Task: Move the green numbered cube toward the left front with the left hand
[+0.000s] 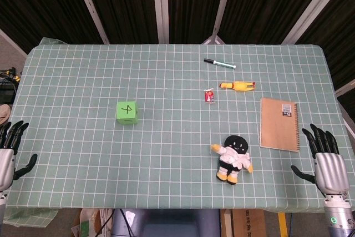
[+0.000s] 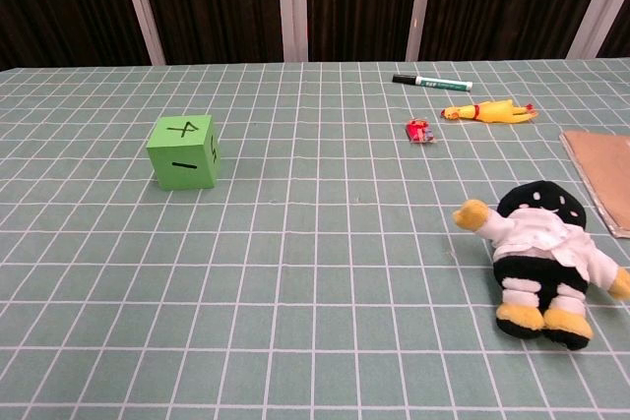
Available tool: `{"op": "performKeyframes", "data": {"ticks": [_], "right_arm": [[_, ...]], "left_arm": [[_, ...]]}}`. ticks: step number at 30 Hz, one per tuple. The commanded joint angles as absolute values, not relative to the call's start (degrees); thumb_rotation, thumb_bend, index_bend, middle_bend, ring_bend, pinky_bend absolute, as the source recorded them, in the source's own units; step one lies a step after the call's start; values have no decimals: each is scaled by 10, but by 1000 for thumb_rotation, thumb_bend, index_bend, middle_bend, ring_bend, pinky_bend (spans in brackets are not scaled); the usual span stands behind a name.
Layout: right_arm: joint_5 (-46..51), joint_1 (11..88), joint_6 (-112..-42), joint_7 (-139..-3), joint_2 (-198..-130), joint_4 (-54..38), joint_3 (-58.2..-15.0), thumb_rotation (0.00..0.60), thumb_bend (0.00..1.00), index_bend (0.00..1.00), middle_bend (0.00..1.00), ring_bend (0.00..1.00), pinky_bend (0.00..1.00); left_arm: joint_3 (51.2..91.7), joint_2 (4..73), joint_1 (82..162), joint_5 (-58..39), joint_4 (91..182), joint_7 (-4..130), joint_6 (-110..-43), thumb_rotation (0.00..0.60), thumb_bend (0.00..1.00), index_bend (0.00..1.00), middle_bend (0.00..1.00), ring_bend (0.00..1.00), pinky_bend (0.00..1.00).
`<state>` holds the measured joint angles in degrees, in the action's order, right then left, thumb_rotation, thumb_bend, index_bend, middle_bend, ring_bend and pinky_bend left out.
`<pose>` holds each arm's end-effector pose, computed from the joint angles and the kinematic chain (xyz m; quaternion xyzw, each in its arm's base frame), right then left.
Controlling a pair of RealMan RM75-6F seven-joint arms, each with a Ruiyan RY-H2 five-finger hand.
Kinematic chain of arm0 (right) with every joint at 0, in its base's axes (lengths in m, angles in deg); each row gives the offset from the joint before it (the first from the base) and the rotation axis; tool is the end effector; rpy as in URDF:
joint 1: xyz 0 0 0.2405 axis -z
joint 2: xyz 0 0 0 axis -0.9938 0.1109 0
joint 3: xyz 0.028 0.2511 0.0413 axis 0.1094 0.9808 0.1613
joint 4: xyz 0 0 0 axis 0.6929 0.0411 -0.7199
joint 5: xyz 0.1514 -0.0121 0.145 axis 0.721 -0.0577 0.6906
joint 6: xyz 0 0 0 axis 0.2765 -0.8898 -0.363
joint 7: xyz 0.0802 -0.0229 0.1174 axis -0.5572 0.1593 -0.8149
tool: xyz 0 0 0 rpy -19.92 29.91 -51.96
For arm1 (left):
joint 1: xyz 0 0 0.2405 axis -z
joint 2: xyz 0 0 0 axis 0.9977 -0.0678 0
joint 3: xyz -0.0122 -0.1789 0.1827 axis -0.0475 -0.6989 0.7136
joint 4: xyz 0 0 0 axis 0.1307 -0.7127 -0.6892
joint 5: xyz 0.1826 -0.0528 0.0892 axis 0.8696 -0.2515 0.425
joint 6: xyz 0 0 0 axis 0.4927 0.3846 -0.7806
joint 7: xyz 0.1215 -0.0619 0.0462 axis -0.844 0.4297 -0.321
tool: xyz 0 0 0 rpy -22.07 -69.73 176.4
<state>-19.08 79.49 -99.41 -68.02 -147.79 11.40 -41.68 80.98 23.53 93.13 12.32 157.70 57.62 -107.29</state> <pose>-0.3032 -0.1846 0.1502 0.5631 -0.3960 0.4141 0.5955 -0.2974 0.1756 0.1523 -0.5671 -0.3544 -0.4130 0.6183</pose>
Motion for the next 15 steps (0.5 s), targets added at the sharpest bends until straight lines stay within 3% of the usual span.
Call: {"op": "performKeyframes", "data": {"ticks": [1,12,15], "right_arm": [[-189,795,-993,-678,-1476,116,-416,600,152,111,12,50,25],[-181,797,-987,-666,-1472,128,-419,600,153,111,12,50,25],[-179,798,-989,-656,-1472,134,-419,600,152,111,12,50,25]], "left_arm": [[807,235,929,122,1579,576,-1069,600,417,114,82,0,49],[799,232,923,134,1583,581,-1058,600,418,114,88,0,52],[793,231,923,131,1575,593,-1054,600,418,113,103,4,110]]}}
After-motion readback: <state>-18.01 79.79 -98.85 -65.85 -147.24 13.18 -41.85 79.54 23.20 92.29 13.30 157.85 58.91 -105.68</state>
